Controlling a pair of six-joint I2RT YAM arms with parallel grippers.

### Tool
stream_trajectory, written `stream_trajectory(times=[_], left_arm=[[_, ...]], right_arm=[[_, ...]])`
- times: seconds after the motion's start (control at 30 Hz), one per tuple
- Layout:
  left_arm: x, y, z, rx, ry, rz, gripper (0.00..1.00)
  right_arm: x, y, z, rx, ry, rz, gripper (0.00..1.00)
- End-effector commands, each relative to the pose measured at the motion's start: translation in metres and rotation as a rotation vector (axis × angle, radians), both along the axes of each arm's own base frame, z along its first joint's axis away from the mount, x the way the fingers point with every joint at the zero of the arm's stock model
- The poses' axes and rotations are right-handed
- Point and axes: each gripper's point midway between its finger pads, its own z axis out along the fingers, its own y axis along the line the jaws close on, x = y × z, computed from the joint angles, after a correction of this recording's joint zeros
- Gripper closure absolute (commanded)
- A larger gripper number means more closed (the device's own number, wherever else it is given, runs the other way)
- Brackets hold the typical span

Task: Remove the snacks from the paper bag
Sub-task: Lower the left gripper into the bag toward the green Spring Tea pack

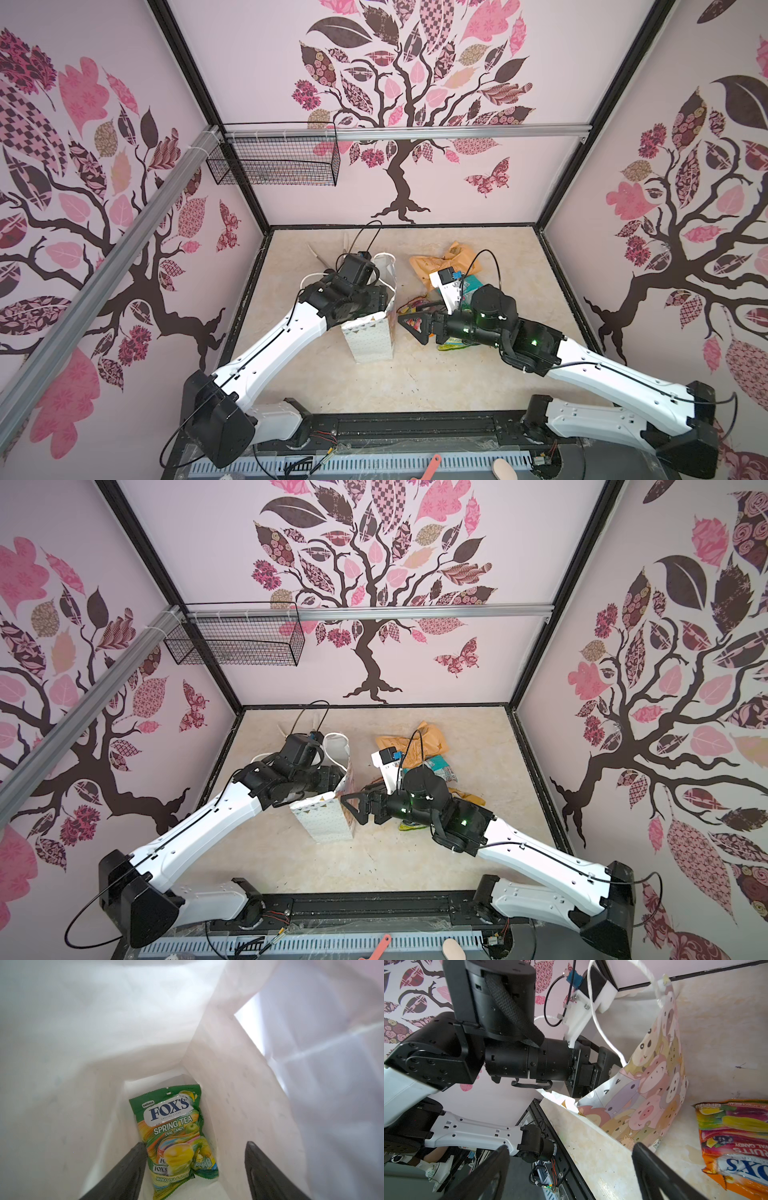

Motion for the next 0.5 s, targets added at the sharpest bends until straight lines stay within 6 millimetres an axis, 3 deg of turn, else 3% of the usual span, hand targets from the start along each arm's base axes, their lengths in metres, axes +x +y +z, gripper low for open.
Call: stream_trajectory(times=[0.0,0.17,0.47], left_arm=[[-0.010,0.001,-0.017,0.054,0.072,0.008,0.23],[-0.007,0.010,-0.040,0.109,0.121,0.063,0.24],[-0.001,0.003,-0.060,0.092,0.200,0.031,0.23]], right_arm=[[-0.001,0.000,0.010,0.031,-0.009,-0.003,0.05],[-0.002,0.001,0.011,0.037,-0.001,0.004,0.05],[-0.003,-0.006,0.012,0.041,-0.010,-0.016,0.05]])
